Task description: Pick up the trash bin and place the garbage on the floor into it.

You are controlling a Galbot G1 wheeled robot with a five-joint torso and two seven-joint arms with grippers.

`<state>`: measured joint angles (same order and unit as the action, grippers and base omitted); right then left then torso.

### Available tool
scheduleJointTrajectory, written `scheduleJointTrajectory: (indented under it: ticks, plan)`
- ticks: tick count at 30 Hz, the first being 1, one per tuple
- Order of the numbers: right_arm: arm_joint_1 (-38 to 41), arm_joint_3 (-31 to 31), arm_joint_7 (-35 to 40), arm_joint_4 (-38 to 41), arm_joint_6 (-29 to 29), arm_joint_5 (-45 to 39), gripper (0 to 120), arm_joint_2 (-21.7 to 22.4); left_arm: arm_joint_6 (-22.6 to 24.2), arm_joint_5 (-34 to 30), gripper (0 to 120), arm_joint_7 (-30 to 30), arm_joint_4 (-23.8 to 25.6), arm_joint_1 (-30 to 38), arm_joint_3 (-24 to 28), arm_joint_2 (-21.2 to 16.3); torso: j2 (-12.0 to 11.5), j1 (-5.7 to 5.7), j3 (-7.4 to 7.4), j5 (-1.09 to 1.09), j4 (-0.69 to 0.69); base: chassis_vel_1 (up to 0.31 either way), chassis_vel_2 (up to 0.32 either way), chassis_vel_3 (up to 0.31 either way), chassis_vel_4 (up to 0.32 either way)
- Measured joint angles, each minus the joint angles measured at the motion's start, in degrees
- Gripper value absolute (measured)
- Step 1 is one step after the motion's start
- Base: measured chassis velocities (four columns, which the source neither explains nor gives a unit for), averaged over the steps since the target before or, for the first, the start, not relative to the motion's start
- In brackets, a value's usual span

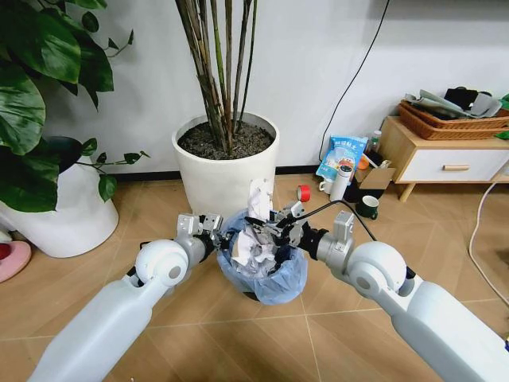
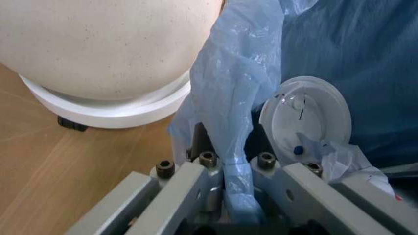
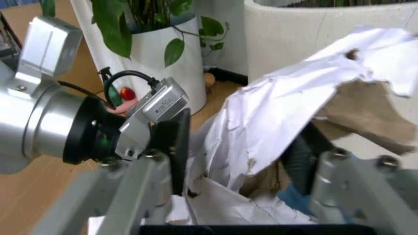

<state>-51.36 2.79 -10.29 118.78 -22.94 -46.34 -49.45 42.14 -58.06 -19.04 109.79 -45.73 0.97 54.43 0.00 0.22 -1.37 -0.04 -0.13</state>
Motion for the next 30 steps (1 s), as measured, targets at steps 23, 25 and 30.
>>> scheduleJointTrajectory:
  ticks: [23, 25, 30]
  plan:
    - [-0.8, 0.0, -6.7, -0.4, -2.1, 5.7, 100, 1.5, 0.0, -1.0, 0, -1.2, 0.2, 0.1, -0.9, 0.4, 0.0, 0.0, 0.0, 0.0, 0.0, 0.0, 0.0, 0.0, 0.0]
    - [-0.9, 0.1, -6.8, -0.8, -2.2, 6.1, 100, 1.6, 0.0, -1.0, 0, -1.3, 0.2, 0.1, -0.9, 0.4, 0.0, 0.0, 0.0, 0.0, 0.01, 0.0, 0.0, 0.0, 0.0]
    - [-2.1, 1.9, -7.4, -0.5, -1.8, 6.9, 100, 2.7, 0.0, -1.0, 0, -1.3, 0.3, 0.1, -1.0, 0.4, 0.0, 0.0, 0.0, 0.01, 0.0, 0.0, 0.0, 0.0, 0.0]
